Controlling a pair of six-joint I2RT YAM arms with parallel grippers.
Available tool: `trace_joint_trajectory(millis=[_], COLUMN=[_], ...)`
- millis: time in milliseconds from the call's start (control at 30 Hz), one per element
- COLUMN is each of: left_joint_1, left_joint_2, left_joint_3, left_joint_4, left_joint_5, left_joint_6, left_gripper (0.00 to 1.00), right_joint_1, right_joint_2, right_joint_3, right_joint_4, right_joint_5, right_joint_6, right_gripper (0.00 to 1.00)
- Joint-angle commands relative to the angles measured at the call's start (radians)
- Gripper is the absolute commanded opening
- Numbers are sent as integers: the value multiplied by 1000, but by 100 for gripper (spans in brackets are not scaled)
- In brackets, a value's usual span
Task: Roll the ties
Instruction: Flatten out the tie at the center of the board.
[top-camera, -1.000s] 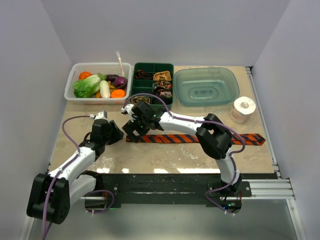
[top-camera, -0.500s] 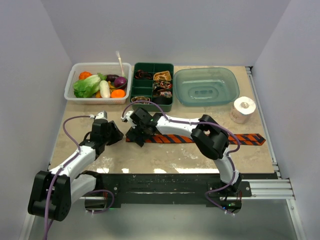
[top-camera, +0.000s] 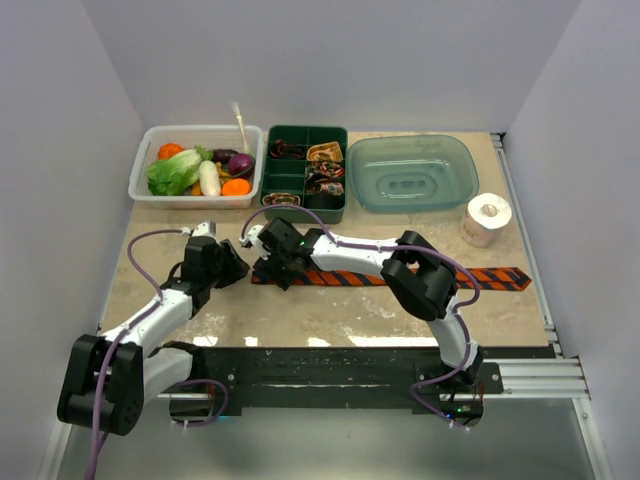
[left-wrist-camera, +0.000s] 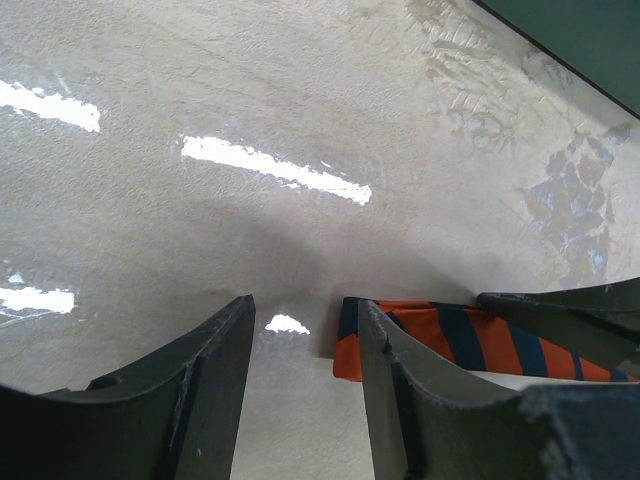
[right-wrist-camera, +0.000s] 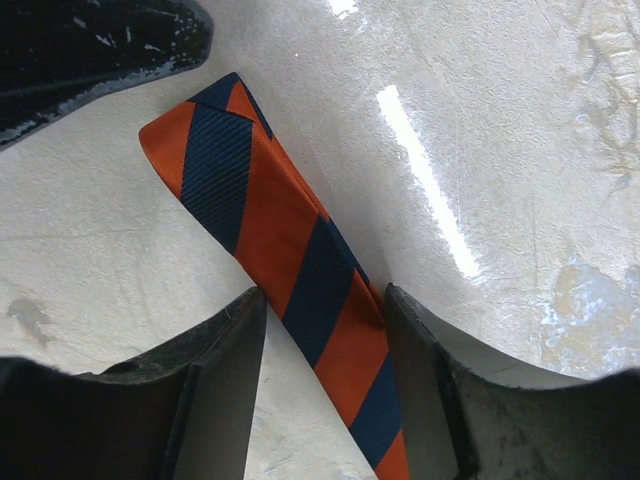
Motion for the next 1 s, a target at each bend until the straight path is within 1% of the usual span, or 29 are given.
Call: trace_joint_trajectory(millis=[0,133,333,567,700,800,867,967], left_joint_1=[10,10,10,10,10,10,10,10], left_joint_2=[10,20,48,77,85,80,67,41], left_joint_3=[-1,-14,-79,-132,-157,-168,-174,-180], left_joint_4=[63,89,199,311,339,342,344,325], left_joint_5=[17,43,118,166,183,184,187,181], left_joint_6=[8,5,-21,-49,-61,-69,-75,-80], left_gripper=[51,51,51,48,42,40,40,43], right_joint_1=[1,1,1,1,1,1,2,1], right_joint_2=[28,39,47,54,62,65,71,82], right_joint_3=[-25,-19,-12,3,8,15,23,37], right_joint_4=[-26,-29,-30,-38,-41,-44,-47,-56], right_joint_5=[-4,-4,-4,-4,-4,-4,-4,-4], right_joint_6=[-26,-29,-30,-32,-29,-27,-24,-23], right_gripper=[50,49,48,48,48,48,48,48])
